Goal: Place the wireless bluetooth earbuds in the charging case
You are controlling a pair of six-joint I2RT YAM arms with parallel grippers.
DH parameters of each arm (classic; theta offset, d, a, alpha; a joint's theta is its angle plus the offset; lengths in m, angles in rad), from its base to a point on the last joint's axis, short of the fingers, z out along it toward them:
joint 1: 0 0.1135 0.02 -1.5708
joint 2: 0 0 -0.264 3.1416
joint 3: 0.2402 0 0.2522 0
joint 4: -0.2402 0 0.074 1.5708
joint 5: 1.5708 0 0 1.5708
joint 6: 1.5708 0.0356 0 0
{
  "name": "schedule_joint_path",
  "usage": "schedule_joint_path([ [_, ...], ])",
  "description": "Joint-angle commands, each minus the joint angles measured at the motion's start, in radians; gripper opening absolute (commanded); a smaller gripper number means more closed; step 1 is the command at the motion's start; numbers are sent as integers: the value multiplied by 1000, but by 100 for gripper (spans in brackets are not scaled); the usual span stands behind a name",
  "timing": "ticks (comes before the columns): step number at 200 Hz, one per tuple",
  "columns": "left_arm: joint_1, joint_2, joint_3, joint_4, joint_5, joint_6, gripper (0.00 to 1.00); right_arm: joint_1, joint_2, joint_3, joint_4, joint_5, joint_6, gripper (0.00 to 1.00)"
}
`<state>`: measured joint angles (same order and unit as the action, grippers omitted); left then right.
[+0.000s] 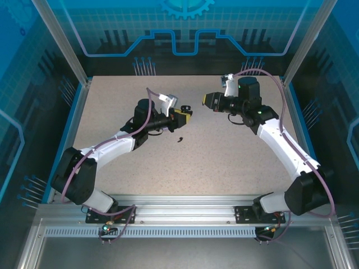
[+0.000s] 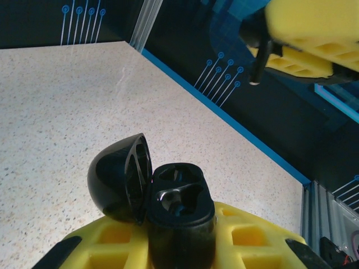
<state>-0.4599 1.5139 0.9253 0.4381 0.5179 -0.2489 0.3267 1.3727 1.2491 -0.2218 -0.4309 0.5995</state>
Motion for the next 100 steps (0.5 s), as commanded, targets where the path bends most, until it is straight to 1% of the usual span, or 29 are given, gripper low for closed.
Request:
schedule_joint_path([
  [1,9,10,0,94,85,2,1,23,-26,26,41,-81,18,20],
  [48,8,13,21,174,184,-10,1,47,-41,53,59,-168,-2,20],
  [100,8,5,23,250,239,-33,2,70,-31,86,35,-220,-35,20],
])
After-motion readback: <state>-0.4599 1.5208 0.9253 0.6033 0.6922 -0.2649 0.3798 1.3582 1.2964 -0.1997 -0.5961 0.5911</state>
